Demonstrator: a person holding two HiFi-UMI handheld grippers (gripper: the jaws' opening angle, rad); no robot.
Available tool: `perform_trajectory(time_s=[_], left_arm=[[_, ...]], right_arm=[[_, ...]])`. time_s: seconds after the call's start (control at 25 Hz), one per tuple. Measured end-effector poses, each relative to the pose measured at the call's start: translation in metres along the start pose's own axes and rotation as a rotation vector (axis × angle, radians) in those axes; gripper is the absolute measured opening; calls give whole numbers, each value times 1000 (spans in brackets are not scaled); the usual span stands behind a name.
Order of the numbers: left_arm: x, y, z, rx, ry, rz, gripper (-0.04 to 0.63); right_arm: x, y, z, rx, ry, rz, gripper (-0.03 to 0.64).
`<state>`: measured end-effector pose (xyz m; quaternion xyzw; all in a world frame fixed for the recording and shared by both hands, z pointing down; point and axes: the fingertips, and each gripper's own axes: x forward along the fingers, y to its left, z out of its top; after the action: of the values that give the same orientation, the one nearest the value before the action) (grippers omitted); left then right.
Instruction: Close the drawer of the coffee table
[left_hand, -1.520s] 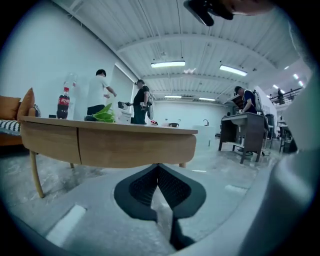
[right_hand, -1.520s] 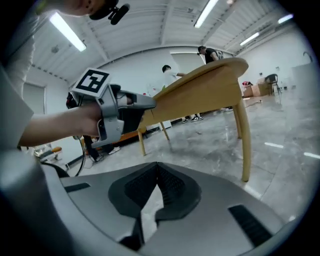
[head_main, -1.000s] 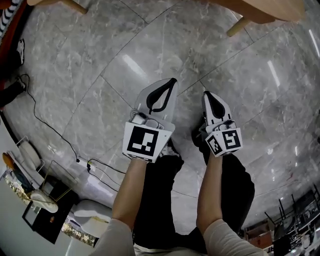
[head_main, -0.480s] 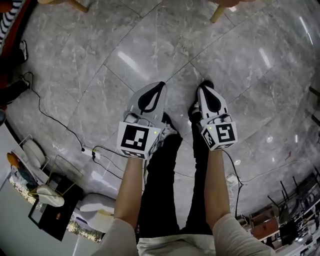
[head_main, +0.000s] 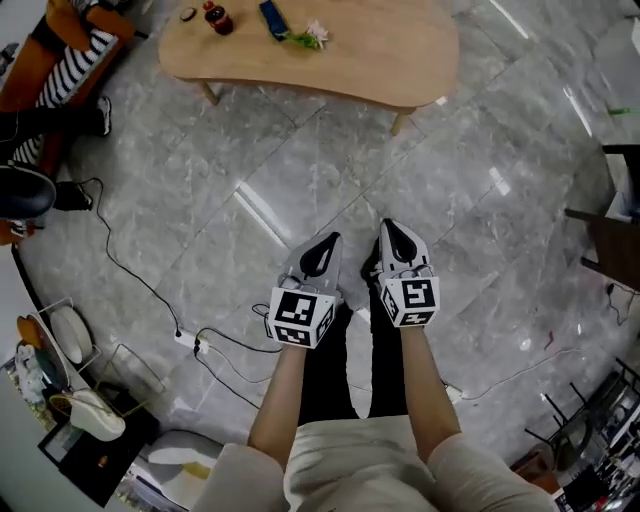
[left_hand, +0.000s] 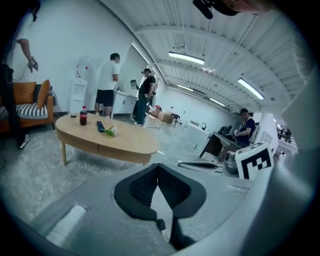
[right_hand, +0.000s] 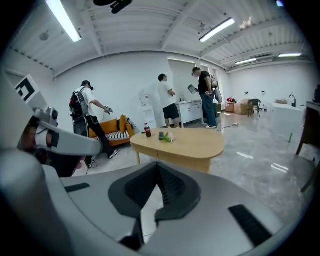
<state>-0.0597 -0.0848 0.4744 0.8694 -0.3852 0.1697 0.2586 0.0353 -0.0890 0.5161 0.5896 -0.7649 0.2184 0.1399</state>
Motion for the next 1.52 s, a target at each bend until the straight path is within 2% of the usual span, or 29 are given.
perform_trajectory(time_s=[0.12,0.28,0.4,0.52,0.68,0.96,1.12,1.32,1.52], left_arm=[[-42,-7,31,-10,-13,33,9],[-94,-15,70,-16,-62,77,9],[-133,-38,80,-41,-83,66,9],[-160,-52,92,-24,-83,57,9],[-175,-69,102,-20,-106,44,9],[-184,-85,109,36,-94,8,9],[-182,-89,117,67,-93,-3,9],[-180,-88,116,89,-76,3,9],[-188,-78,106,77,-64,21,9]], right_arm=[[-30,23,48,-4,-1,16,15],[-67,64,96,-58,-11,148,15],[-111,82,110,-77,9,168,15],[-145,99,122,-45,-3,166,15],[-169,108,128,-33,-27,143,15],[-193,122,143,0,-63,106,15],[-197,126,144,-35,-52,116,15],[-191,109,144,-9,-28,74,15],[-184,108,145,-27,-5,51,15]])
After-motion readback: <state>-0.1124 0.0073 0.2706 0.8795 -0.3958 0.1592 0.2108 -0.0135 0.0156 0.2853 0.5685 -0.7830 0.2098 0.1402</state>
